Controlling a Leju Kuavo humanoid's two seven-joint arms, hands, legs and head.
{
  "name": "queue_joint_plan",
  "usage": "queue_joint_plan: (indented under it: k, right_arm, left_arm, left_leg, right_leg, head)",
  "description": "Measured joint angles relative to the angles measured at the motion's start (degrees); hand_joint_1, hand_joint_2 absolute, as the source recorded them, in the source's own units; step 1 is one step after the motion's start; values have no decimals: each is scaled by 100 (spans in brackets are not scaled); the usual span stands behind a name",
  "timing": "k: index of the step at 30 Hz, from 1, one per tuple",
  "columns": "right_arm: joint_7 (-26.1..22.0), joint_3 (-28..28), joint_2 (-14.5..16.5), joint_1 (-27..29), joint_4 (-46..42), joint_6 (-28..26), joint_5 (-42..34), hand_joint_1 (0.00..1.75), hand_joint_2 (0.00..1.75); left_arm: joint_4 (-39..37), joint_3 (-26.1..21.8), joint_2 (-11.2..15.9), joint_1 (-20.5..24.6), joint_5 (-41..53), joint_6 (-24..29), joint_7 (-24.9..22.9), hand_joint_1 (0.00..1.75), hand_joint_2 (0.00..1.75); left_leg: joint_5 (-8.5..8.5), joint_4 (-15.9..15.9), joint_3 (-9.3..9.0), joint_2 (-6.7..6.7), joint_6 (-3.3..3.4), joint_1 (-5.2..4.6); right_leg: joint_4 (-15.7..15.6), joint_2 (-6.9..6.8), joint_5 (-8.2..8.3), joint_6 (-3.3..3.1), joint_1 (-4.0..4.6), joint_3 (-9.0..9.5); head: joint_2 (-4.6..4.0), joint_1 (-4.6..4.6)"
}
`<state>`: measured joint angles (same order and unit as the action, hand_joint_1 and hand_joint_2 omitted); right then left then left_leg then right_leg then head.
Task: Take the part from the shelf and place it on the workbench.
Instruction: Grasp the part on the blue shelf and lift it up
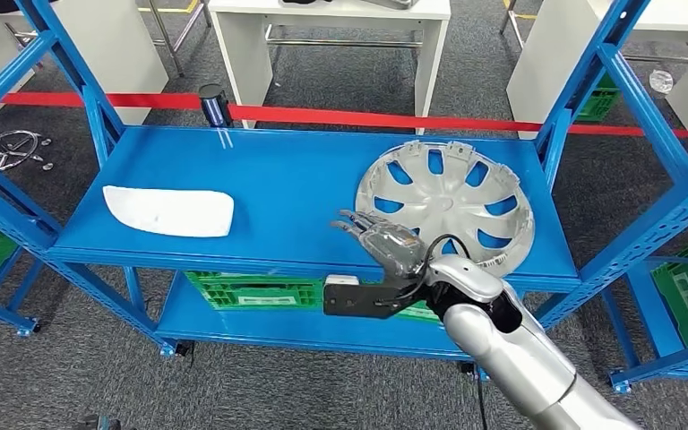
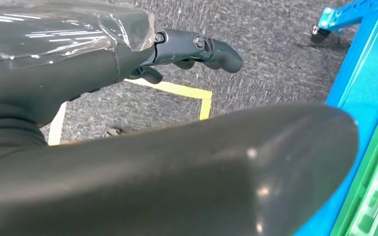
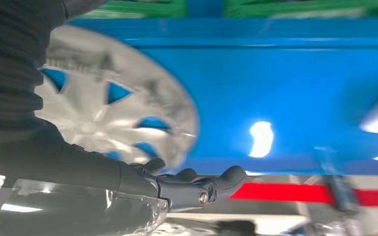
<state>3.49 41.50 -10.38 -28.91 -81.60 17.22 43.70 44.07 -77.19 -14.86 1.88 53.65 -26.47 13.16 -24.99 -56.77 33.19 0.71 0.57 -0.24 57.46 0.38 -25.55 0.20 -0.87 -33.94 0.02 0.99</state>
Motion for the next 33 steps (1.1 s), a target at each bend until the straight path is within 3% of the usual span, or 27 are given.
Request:
queue_joint_plan:
  k: [2, 4, 7, 8, 9, 10, 12, 14, 17, 19, 22, 23, 24, 25, 27, 29, 33]
  right_arm:
    - [75, -60, 81, -22, 286, -38, 324, 0, 175]
    - [128, -136, 173, -49, 557, -45, 630, 0, 175]
    - [193, -226, 295, -62, 896, -46, 974, 0, 175]
    - [208, -250, 324, -57, 990, -46, 1041, 0, 175]
    - [217, -275, 349, -53, 1071, -47, 1087, 0, 175]
    - [223, -299, 371, -52, 1135, -49, 1114, 0, 175]
    - [244, -349, 416, -55, 1222, -36, 1178, 0, 175]
    - [273, -419, 453, -55, 1281, 39, 1265, 0, 175]
    - [287, -550, 485, -35, 1402, 195, 1360, 0, 175]
    - [287, -639, 494, -34, 1490, 224, 1460, 0, 175]
    - [320, -743, 496, -24, 1641, 209, 1665, 0, 175]
    - [353, -773, 496, -2, 1692, 191, 1753, 0, 175]
    - [393, -806, 496, 21, 1735, 168, 1847, 0, 175]
    - [436, -847, 497, 38, 1767, 143, 1942, 0, 175]
    - [505, -955, 501, 44, 1805, 93, 2102, 0, 175]
    - [541, -1067, 509, 40, 1829, 60, 2210, 0, 175]
    - [552, -1217, 511, 54, 1867, 45, 2286, 0, 175]
  left_arm:
    - [3, 0, -1, -2, 30, 2, -9, 0, 0]
    - [2, 1, 7, -2, 59, 30, -4, 0, 0]
    - [-7, 2, 39, -2, 84, 80, 7, 0, 0]
    - [-11, 1, 44, -5, 88, 87, 9, 0, 0]
    - [-15, 1, 46, -8, 91, 92, 10, 0, 0]
    - [-19, 1, 50, -10, 92, 96, 12, 0, 0]
    - [-21, 2, 68, -7, 94, 98, 19, 0, 0]
    - [-21, 8, 86, 2, 104, 97, 30, 0, 0]
    - [-24, 38, 108, 5, 142, 97, 37, 0, 0]
    - [-45, 66, 128, 9, 155, 120, 41, 0, 0]
    - [-91, 118, 157, 20, 158, 180, 47, 0, 0]
    - [-103, 131, 162, 17, 158, 195, 48, 0, 0]
    - [-112, 138, 164, 14, 158, 205, 48, 0, 0]
    - [-120, 144, 165, 12, 158, 217, 48, 0, 0]
    - [-140, 162, 166, 13, 158, 241, 48, 0, 0]
    - [-162, 188, 174, 16, 157, 252, 53, 0, 0]
    - [-197, 204, 199, 11, 156, 264, 62, 0, 0]
  left_leg:
    - [-14, -14, 15, 0, -55, 24]
    - [-183, -271, 136, -11, -124, 49]
    - [-691, -1372, 663, -32, -210, 88]
    - [-761, -1641, 804, -35, -224, 98]
    - [-716, -1689, 841, -37, -229, 104]
    - [-566, -1494, 758, -39, -226, 110]
    - [-180, -662, 352, -40, -200, 112]
    - [-14, -94, 55, -36, -146, 86]
    - [1, 7, 7, -32, -41, 61]
    - [47, 75, -23, -37, 42, 79]
    - [67, 107, -33, -42, 100, 72]
    - [65, 104, -32, -40, 102, 66]
    - [63, 100, -32, -35, 104, 62]
    - [60, 92, -32, -30, 101, 60]
    - [42, 59, -30, -19, 79, 57]
    - [8, 12, -12, -11, 31, 31]
    - [-46, -47, 30, -17, -70, 38]
  right_leg:
    - [-16, 0, 24, -66, -12, 10]
    - [-37, -1, 38, -126, -45, 27]
    - [-37, 0, 37, -166, -44, 29]
    - [-36, 0, 36, -167, -42, 28]
    - [-35, 1, 35, -166, -41, 29]
    - [-34, 3, 34, -165, -42, 34]
    - [-35, 11, 31, -156, -36, 47]
    - [-34, 16, 28, -123, -13, 38]
    - [-42, 13, 34, -29, -12, 15]
    - [133, 7, -65, -9, -14, -80]
    - [1195, 3, -509, -58, -14, -589]
    - [1527, 2, -613, -52, -15, -749]
    - [1658, 2, -630, -28, -15, -815]
    - [1538, 1, -552, 10, -15, -760]
    - [724, -8, -243, 68, -14, -362]
    - [88, -15, -38, 35, 1, -37]
    - [-22, -3, 12, -100, 6, 24]
  head:
    - [0, -3]
    - [0, 10]
    - [0, 23]
    - [0, 23]
    - [0, 23]
    - [0, 23]
    - [0, 23]
    - [0, 21]
    - [0, 20]
    - [0, 9]
    - [0, -7]
    - [0, -9]
    - [0, -9]
    - [0, -11]
    - [0, -14]
    - [0, -12]
    - [0, -9]
